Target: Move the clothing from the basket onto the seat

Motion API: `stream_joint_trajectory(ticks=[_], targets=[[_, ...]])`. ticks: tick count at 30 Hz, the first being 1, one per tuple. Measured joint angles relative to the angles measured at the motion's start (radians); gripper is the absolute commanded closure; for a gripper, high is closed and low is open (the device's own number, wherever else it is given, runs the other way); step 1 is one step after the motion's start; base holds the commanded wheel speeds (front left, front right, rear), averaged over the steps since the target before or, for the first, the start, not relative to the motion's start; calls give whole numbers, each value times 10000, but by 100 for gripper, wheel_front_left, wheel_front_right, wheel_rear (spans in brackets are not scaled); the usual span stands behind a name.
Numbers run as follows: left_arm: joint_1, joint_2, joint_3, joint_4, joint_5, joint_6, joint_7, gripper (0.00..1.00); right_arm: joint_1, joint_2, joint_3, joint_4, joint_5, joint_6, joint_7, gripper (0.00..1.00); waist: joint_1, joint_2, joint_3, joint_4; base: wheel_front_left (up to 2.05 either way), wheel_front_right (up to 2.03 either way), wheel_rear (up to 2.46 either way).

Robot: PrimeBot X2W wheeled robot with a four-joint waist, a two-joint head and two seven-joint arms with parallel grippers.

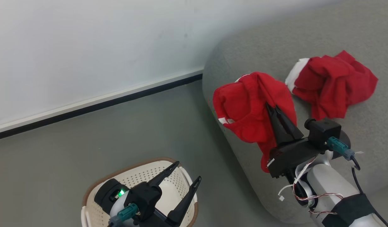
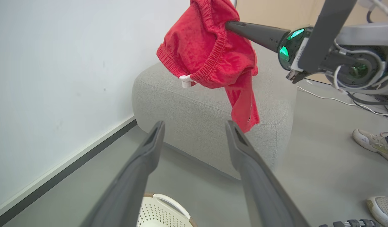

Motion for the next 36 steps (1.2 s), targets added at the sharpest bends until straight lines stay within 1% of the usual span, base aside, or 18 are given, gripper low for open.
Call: stream_joint_trajectory(ticks=[5, 7, 13, 15, 19, 23, 29, 36], targets=[[-45, 82, -10, -73, 4, -13, 65, 0, 130, -6, -263, -65, 123, -105, -36, 100, 0, 0, 214, -481, 0, 0, 0], [-99, 84, -13, -98, 2, -94, 130, 0, 141, -12, -351, -67, 201, -107, -42, 100, 0, 0, 305, -640, 0, 0, 0], [-259, 117, -21, -138, 25, -102, 167, 0, 119, -19, -527, -119, 272, -123, -46, 100, 0, 0, 505, -945, 0, 0, 0], [-313, 119, -27, -150, 61, -174, 221, 0, 59, -23, -594, -125, 276, -150, -48, 100, -1, -1, 589, -1019, 0, 0, 0], [-516, 161, -58, -174, 111, -213, 305, 0, -697, -35, -830, -46, 278, -150, -65, 100, -1, -1, 776, -1126, 0, 0, 0], [-781, 134, -117, -226, 182, -278, 309, 0, -1493, -226, -1191, 167, 324, -150, -96, 100, -1, 0, 892, -1123, 0, 0, 0], [-1068, 107, -174, -412, 251, -424, 355, 0, -2801, -723, -1879, 702, 420, -157, -115, 100, -1, 0, 1076, -980, 0, 0, 0], [-1108, 205, -215, -487, 313, -445, 412, 0, -4209, -1269, -2598, 1467, 523, -209, -46, 100, 0, 0, 1390, -756, 0, 0, 0]])
